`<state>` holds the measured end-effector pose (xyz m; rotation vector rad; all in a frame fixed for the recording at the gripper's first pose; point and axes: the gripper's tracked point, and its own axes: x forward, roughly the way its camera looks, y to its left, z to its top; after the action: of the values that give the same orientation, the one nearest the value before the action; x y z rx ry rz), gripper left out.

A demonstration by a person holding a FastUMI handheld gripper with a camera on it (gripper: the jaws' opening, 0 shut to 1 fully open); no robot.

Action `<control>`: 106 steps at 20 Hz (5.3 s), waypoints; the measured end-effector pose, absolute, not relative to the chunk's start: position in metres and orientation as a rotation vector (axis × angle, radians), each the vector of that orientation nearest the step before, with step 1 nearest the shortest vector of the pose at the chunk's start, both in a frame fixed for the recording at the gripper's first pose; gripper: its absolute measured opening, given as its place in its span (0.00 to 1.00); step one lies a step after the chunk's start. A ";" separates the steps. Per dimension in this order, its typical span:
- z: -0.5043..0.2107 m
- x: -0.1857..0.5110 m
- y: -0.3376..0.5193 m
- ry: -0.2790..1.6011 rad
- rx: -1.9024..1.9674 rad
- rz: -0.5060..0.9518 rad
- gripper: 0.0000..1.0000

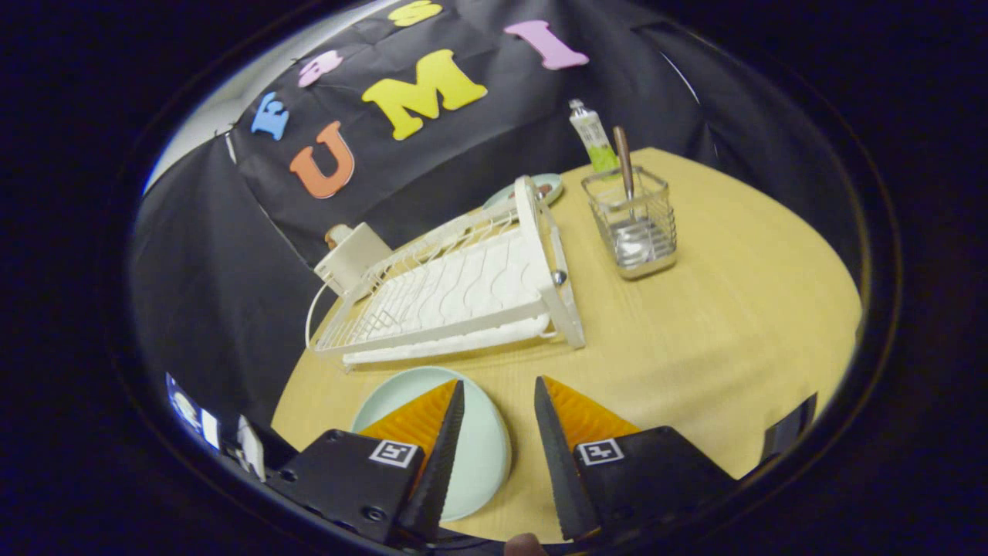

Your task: Take the plate from the dish rack, then take the spoon from the basket and place it into the plate.

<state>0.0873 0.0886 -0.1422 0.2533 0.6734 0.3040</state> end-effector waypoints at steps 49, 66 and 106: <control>-0.079 0.322 -0.023 0.512 0.243 0.168 0.17; 0.037 0.272 -0.010 0.225 0.138 0.079 0.08; -0.088 0.064 0.200 0.320 0.322 0.273 0.19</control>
<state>0.0644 0.1996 -0.0875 0.3223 0.3201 0.2727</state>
